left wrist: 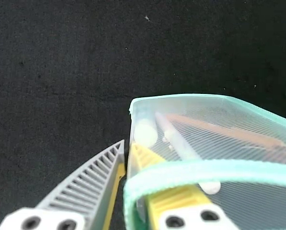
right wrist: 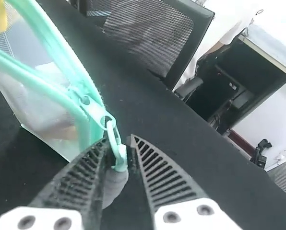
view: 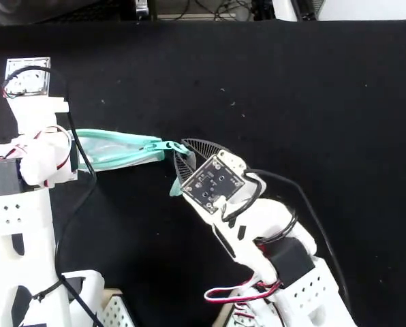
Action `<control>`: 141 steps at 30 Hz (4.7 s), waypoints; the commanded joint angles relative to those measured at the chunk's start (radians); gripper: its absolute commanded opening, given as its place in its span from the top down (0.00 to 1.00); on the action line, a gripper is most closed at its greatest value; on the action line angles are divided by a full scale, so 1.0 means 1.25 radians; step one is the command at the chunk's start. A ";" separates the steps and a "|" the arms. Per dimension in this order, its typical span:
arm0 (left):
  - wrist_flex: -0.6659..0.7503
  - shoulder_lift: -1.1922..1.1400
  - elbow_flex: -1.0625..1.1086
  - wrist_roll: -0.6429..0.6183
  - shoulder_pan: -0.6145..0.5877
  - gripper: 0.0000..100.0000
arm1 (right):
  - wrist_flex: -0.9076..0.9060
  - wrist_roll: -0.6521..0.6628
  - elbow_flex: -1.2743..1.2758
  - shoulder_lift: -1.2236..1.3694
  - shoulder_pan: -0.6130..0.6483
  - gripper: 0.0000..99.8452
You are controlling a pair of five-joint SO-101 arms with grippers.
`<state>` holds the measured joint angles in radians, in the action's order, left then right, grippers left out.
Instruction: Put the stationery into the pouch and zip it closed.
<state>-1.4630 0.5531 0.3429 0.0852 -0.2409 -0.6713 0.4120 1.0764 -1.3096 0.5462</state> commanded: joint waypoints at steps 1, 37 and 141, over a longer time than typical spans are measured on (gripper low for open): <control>0.033 -0.017 0.066 0.012 -0.019 0.97 | 0.011 0.000 -0.031 -0.012 -0.014 0.99; 0.291 0.922 0.414 -0.114 -0.127 0.74 | 0.038 0.119 -0.414 0.361 0.108 0.99; 0.226 0.504 0.422 0.045 0.148 0.74 | -0.551 0.026 -0.882 0.395 -0.069 0.99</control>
<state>-1.2006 1.1684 0.8922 0.1404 -0.0506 -1.3203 0.4749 0.1603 -0.8907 0.4204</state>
